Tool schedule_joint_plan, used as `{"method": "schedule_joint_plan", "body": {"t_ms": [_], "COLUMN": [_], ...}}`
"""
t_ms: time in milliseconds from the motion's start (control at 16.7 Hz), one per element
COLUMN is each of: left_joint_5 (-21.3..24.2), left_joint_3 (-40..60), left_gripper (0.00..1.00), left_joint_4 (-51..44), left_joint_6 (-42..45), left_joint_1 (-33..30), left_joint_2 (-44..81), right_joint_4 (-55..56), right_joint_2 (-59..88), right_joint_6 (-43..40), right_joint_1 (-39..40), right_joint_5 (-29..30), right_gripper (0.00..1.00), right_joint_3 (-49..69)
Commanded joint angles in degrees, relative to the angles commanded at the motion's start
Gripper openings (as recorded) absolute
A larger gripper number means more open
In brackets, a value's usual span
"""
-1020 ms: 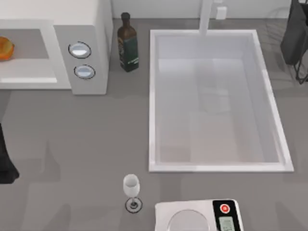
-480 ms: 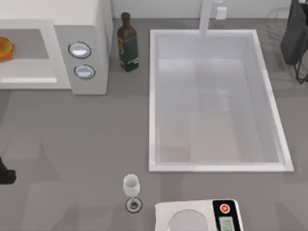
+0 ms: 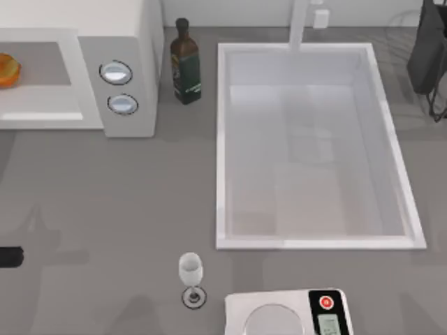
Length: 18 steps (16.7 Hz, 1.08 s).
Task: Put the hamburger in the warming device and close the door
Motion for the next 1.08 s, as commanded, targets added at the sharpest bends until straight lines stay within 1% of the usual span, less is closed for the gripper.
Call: {"method": "schedule_joint_plan", "body": {"t_ms": [480,600,720,1080], "left_joint_5": [0.0,-0.8,-3.9,-16.5], "left_joint_3": [0.0,-0.2,-0.8,-2.6], "left_gripper": [0.0,0.0,0.0,0.0], "left_joint_4": [0.0,0.0,0.0,-0.1], "left_joint_6": [0.0,0.0,0.0,-0.1], "left_joint_1": [0.0,-0.9,-3.9,-16.5], "left_joint_2": [0.0,-0.2,-0.8,-2.7], "right_joint_4": [0.0,0.0,0.0,0.0], "right_joint_2": [0.0,0.0,0.0,0.0], "right_joint_6": [0.0,0.0,0.0,0.0], "right_joint_1": [0.0,0.0,0.0,0.0], "right_joint_5": [0.0,0.0,0.0,0.0], "right_gripper": [1.0,1.0,1.0,1.0], "right_joint_3": [0.0,0.0,0.0,0.0]}}
